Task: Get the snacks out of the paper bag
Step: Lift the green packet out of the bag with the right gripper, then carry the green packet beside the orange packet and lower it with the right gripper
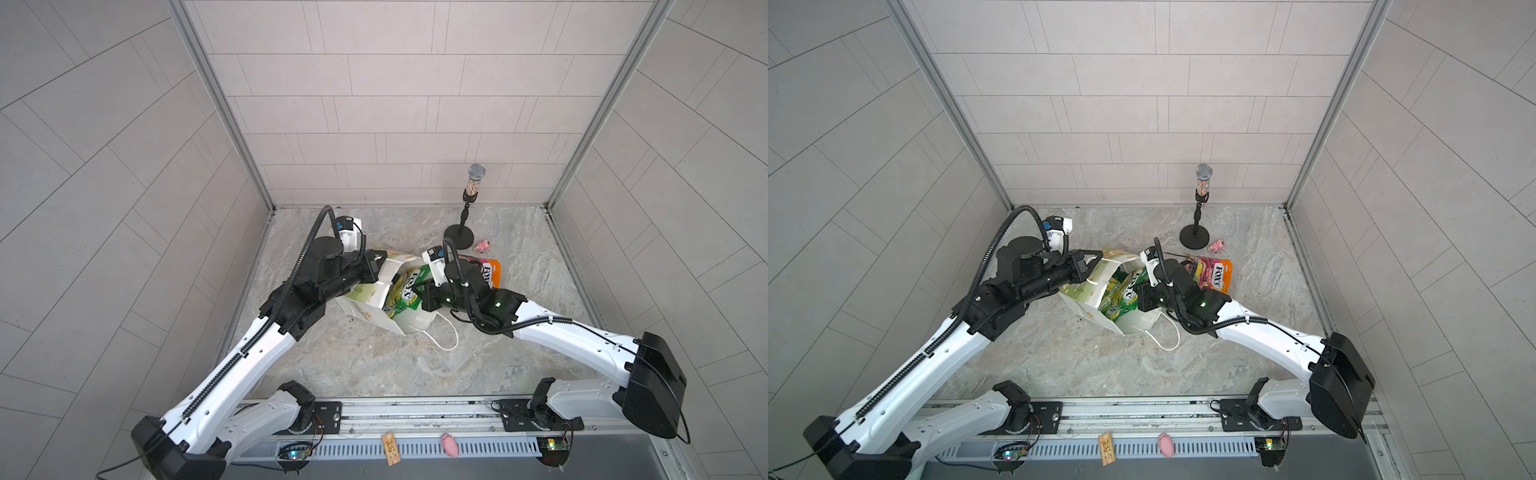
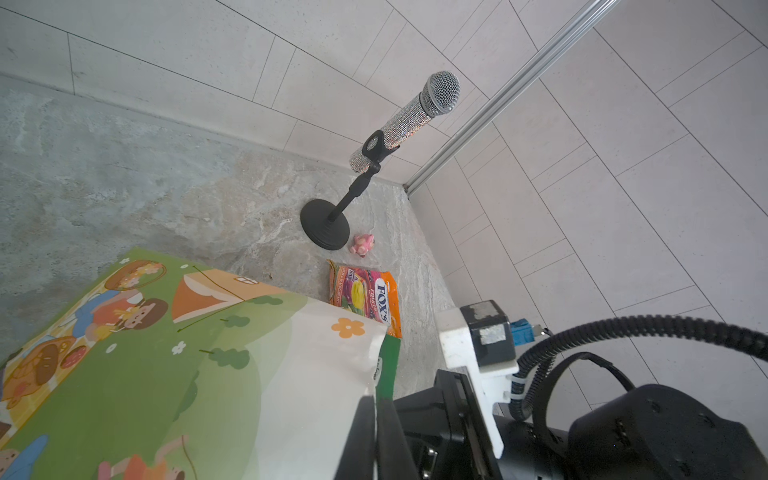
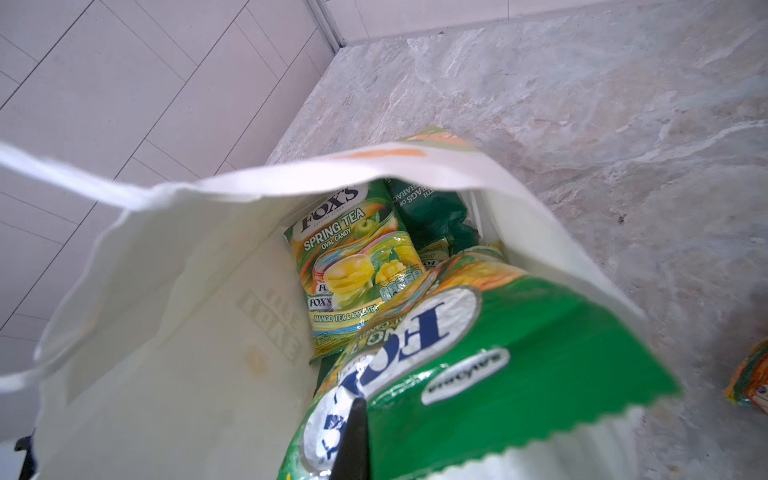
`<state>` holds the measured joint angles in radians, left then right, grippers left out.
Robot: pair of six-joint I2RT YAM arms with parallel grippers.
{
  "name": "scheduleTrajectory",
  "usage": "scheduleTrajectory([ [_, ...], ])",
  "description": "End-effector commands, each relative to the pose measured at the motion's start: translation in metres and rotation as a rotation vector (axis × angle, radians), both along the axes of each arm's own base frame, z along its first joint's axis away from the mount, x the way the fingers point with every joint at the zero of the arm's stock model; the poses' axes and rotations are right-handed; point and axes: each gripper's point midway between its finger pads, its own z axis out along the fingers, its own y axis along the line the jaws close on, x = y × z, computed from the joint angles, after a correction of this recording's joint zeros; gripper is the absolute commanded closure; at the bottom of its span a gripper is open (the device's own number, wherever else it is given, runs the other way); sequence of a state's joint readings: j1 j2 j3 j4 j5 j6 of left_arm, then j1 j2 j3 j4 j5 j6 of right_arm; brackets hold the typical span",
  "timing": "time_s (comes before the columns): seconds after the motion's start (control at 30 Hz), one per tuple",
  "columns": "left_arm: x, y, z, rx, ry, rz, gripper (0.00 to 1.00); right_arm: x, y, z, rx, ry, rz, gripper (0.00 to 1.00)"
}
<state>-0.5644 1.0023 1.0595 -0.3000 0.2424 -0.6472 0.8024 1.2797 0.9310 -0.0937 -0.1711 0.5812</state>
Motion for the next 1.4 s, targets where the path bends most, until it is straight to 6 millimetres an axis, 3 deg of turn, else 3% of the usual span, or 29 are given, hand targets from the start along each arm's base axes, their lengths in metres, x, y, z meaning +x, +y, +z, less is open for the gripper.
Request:
scheduleTrajectory([
  [0.0,0.002,0.001,0.003,-0.002,-0.016,0.016,1.00,-0.005,-0.006,0.036,0.018,-0.079,0.036,1.00],
  [0.53,0.009,0.009,-0.005,0.011,0.004,0.077,1.00,-0.048,-0.036,0.115,0.086,-0.254,0.131,1.00],
  [0.83,0.010,0.011,-0.009,0.021,0.015,0.093,1.00,-0.066,-0.076,0.148,0.060,-0.388,0.076,1.00],
  [1.2,0.010,0.012,-0.012,0.032,0.019,0.095,1.00,-0.070,-0.138,0.162,-0.061,-0.462,-0.120,1.00],
  [1.37,0.010,0.012,-0.011,0.032,0.017,0.096,1.00,-0.061,-0.170,0.154,-0.184,-0.448,-0.254,1.00],
])
